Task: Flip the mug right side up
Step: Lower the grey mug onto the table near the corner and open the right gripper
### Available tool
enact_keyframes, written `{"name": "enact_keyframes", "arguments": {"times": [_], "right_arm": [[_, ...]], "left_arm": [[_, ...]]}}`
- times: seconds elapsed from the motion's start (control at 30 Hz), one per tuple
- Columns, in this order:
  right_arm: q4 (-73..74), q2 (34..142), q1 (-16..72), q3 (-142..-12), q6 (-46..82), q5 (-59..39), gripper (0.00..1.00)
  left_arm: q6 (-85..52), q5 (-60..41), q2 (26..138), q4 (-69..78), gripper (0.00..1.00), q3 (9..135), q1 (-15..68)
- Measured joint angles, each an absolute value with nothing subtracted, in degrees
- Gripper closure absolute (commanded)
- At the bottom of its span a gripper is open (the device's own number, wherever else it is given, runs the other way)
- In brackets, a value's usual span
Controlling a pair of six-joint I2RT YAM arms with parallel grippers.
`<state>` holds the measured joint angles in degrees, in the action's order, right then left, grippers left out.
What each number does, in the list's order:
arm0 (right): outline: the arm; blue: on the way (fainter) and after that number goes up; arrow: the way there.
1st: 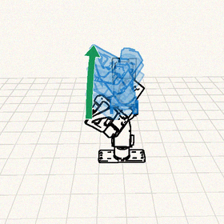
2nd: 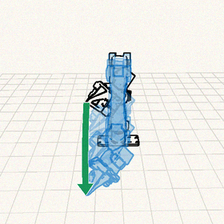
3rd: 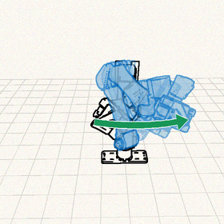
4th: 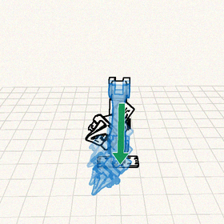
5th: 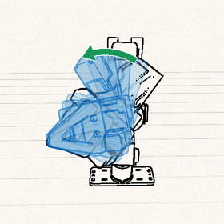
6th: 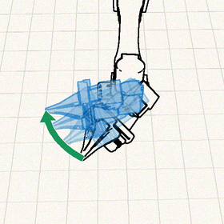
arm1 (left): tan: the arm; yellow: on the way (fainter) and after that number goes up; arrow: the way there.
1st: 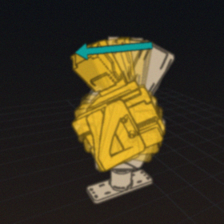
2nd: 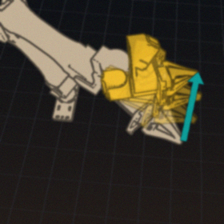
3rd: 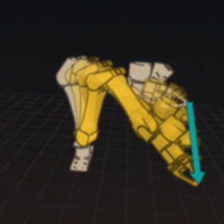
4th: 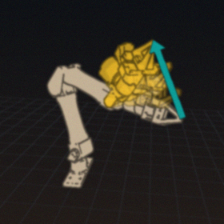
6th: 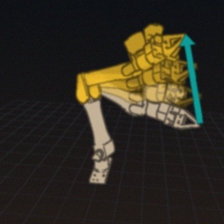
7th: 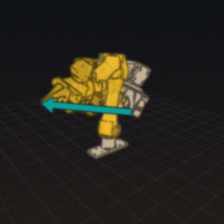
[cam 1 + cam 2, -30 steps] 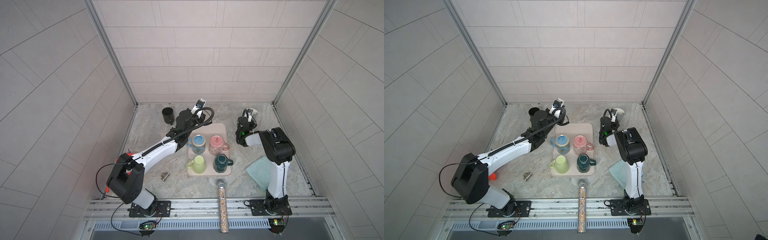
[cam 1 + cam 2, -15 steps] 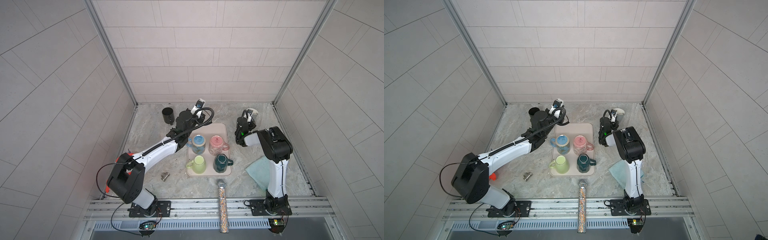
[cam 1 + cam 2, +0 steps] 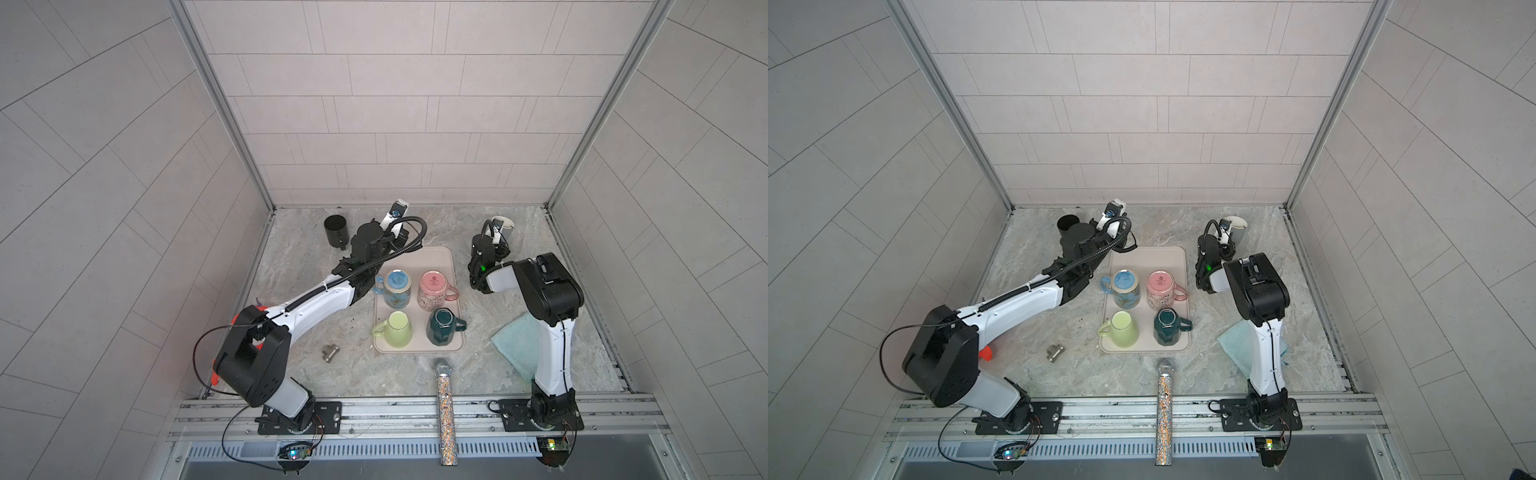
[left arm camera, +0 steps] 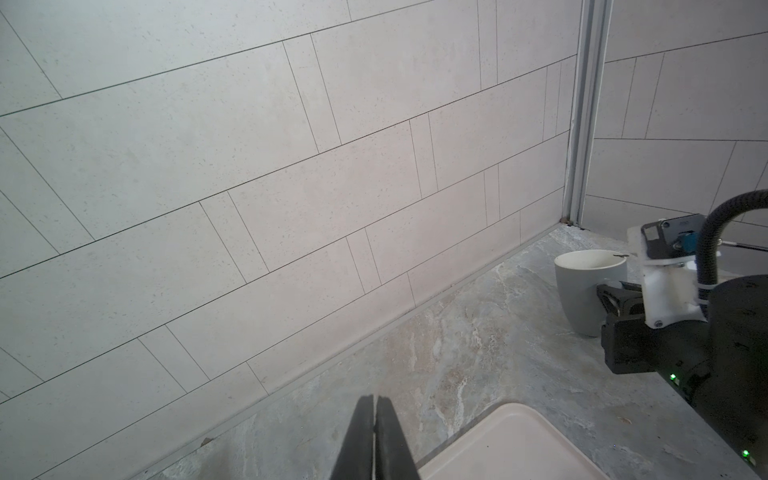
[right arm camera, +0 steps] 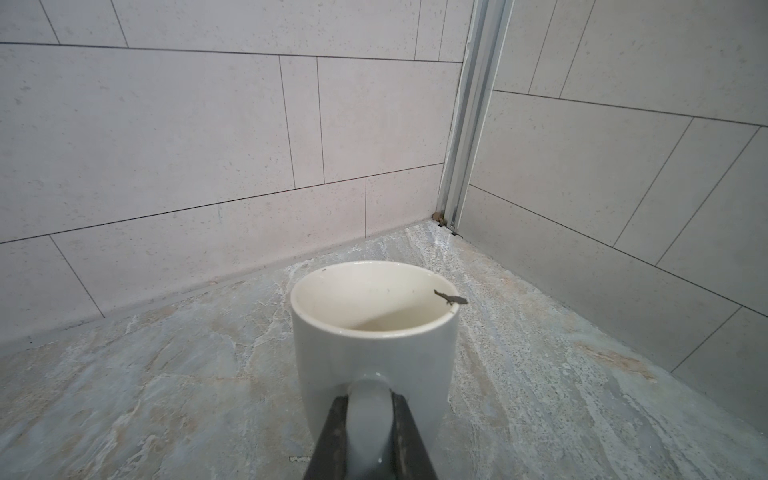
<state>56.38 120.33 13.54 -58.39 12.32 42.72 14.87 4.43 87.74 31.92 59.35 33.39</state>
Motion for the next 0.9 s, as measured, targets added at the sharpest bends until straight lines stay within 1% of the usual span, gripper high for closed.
{"name": "enact_keyframes", "arguments": {"times": [0.23, 0.33, 0.4, 0.53, 0.7, 0.9], "right_arm": [[56.38, 120.33, 14.00, -58.39, 12.01, 42.72, 1.00], [56.36, 120.33, 14.17, -58.39, 11.90, 42.72, 0.98], [56.38, 120.33, 14.33, -58.39, 11.73, 42.72, 0.94], [56.38, 120.33, 14.55, -58.39, 11.46, 42.76, 0.93], [56.38, 120.33, 15.03, -58.39, 11.18, 43.00, 0.87], [56.38, 120.33, 15.75, -58.39, 10.72, 43.42, 0.84]], "left_arm": [[14.94, 4.43, 87.74, 32.32, 0.93, 58.78, 33.39], [14.98, 4.43, 87.72, 32.49, 0.93, 58.48, 33.39], [15.00, 4.45, 87.72, 32.64, 0.93, 58.33, 33.39], [15.05, 4.45, 87.66, 32.77, 0.93, 58.06, 33.39], [15.07, 4.47, 87.55, 32.93, 0.93, 57.82, 33.39], [15.09, 4.43, 86.52, 33.15, 0.93, 56.95, 33.39]]}}
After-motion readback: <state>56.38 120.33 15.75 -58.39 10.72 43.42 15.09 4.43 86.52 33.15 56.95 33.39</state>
